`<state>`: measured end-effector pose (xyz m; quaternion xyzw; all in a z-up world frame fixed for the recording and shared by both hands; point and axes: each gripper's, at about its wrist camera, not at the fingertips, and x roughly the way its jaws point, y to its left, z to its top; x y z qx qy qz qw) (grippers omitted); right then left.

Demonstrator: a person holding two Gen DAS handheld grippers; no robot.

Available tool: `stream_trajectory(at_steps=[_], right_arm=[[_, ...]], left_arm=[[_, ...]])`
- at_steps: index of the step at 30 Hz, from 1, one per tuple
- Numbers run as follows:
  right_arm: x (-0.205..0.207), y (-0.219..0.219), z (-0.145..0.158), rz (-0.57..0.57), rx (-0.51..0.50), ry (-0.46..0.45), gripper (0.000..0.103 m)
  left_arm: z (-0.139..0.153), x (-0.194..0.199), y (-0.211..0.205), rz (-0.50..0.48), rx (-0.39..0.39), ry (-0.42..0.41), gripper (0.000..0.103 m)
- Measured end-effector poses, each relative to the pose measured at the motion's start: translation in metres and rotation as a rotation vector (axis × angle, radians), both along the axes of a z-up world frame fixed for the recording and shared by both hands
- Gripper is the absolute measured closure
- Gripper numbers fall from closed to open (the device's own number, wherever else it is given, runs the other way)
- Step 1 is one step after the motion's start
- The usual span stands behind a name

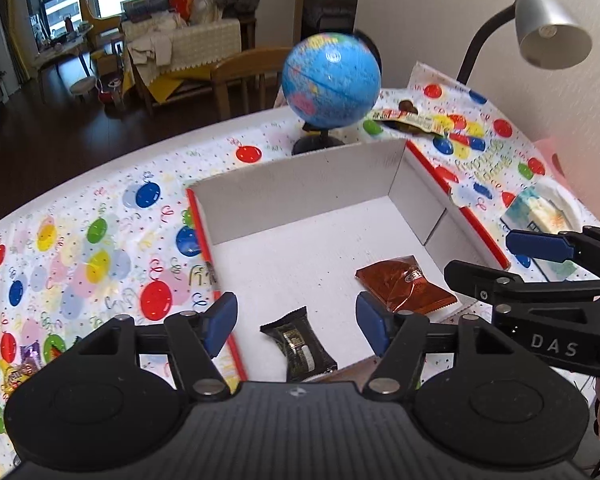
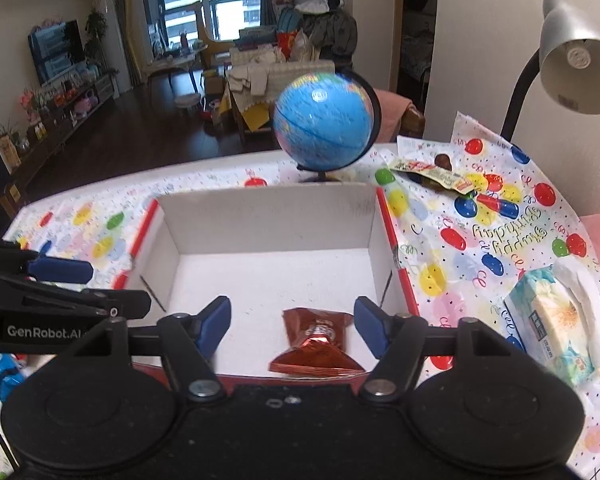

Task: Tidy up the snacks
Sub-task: 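Open the left tool and the right tool to drop both snacks into the box, then move both tools back toward the remaining snacks on the tablecloth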

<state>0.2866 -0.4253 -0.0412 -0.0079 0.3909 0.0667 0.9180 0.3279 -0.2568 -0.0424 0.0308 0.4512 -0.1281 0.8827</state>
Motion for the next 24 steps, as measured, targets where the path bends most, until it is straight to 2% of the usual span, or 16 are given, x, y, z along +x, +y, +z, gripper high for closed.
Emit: stream_trajectory(at_steps=[7, 10, 14, 22, 24], right_arm=[[-0.025, 0.021, 0.018, -0.002, 0.012, -0.041, 0.026], [-0.036, 0.032, 0.025, 0.006, 0.018, -0.062, 0.021], [-0.051, 0.048, 0.034, 0.015, 0.02, -0.095, 0.015], [-0.077, 0.083, 0.043, 0.055, 0.035, -0.133, 0.012], [-0.083, 0.093, 0.043, 0.068, 0.038, -0.139, 0.012]], left_arm=[[0.019, -0.027, 0.03, 0.007, -0.031, -0.04, 0.037], [0.025, -0.04, 0.045, 0.01, -0.044, -0.059, 0.03], [0.032, -0.055, 0.064, 0.022, -0.052, -0.079, 0.029], [0.043, -0.089, 0.107, 0.037, -0.059, -0.123, 0.029], [0.044, -0.097, 0.12, 0.05, -0.062, -0.129, 0.026]])
